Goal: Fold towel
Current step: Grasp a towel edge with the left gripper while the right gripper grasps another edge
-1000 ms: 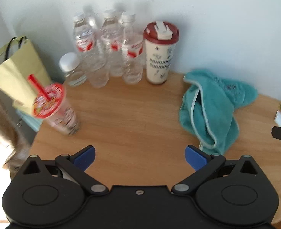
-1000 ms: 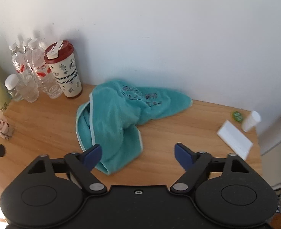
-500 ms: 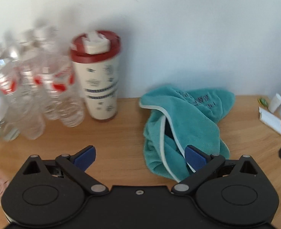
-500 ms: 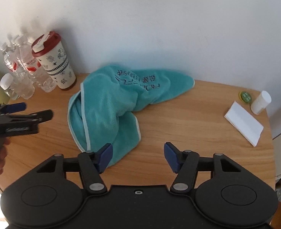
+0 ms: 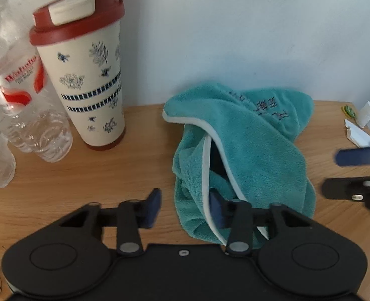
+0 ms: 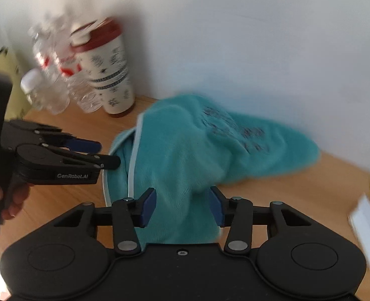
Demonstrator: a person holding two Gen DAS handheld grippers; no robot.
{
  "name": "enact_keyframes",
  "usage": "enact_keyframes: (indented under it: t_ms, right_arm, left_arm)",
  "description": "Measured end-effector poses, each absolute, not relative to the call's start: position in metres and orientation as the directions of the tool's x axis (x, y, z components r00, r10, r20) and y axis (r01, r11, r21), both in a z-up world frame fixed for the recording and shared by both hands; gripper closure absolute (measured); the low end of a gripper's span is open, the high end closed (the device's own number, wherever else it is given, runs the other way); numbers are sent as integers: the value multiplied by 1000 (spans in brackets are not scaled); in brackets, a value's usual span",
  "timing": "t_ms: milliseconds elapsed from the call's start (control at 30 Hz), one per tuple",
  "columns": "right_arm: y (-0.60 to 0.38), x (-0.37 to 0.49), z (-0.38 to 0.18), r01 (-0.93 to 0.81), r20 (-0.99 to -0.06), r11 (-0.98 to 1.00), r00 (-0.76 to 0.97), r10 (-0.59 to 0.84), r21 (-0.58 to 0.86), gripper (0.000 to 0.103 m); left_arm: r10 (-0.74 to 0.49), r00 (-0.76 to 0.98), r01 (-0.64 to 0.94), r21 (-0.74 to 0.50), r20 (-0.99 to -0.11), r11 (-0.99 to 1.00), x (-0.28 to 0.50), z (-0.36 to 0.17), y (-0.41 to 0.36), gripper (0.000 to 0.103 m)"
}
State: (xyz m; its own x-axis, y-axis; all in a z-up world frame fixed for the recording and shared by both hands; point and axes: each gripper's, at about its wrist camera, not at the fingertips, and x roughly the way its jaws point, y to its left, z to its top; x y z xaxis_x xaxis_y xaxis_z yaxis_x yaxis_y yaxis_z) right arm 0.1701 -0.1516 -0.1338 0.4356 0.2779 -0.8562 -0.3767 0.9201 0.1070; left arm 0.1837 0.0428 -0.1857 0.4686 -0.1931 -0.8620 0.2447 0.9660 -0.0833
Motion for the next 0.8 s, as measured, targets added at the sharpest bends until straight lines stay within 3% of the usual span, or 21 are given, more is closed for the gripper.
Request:
enact_keyframes:
  t_ms: [133, 267, 300, 367, 800]
  right_arm:
    - [-133, 189, -152, -461, -846, 885, 444, 294, 65, 52]
    - [-124, 199, -155, -502, -834, 861, 438, 336, 83, 54]
    - [-122, 201, -157, -506, -837, 859, 433, 335, 81, 73]
    - [-121, 209, -169, -510, -862, 851, 367, 348, 126, 93]
    - [-183, 192, -144, -284, -822, 937, 470, 321, 204, 96]
  left_arm:
    - [-211, 472, 246, -102, -856, 964, 188, -184, 46, 71]
    - [-215, 474, 271, -91, -854, 958, 188, -184, 46, 91]
    - [-218, 473, 283, -88, -853, 955, 188, -184, 45, 98]
    - [-226, 479, 309, -78, -848, 948, 185, -183, 42, 98]
    - [-198, 525, 344, -7, -828, 939, 168, -170, 42, 102]
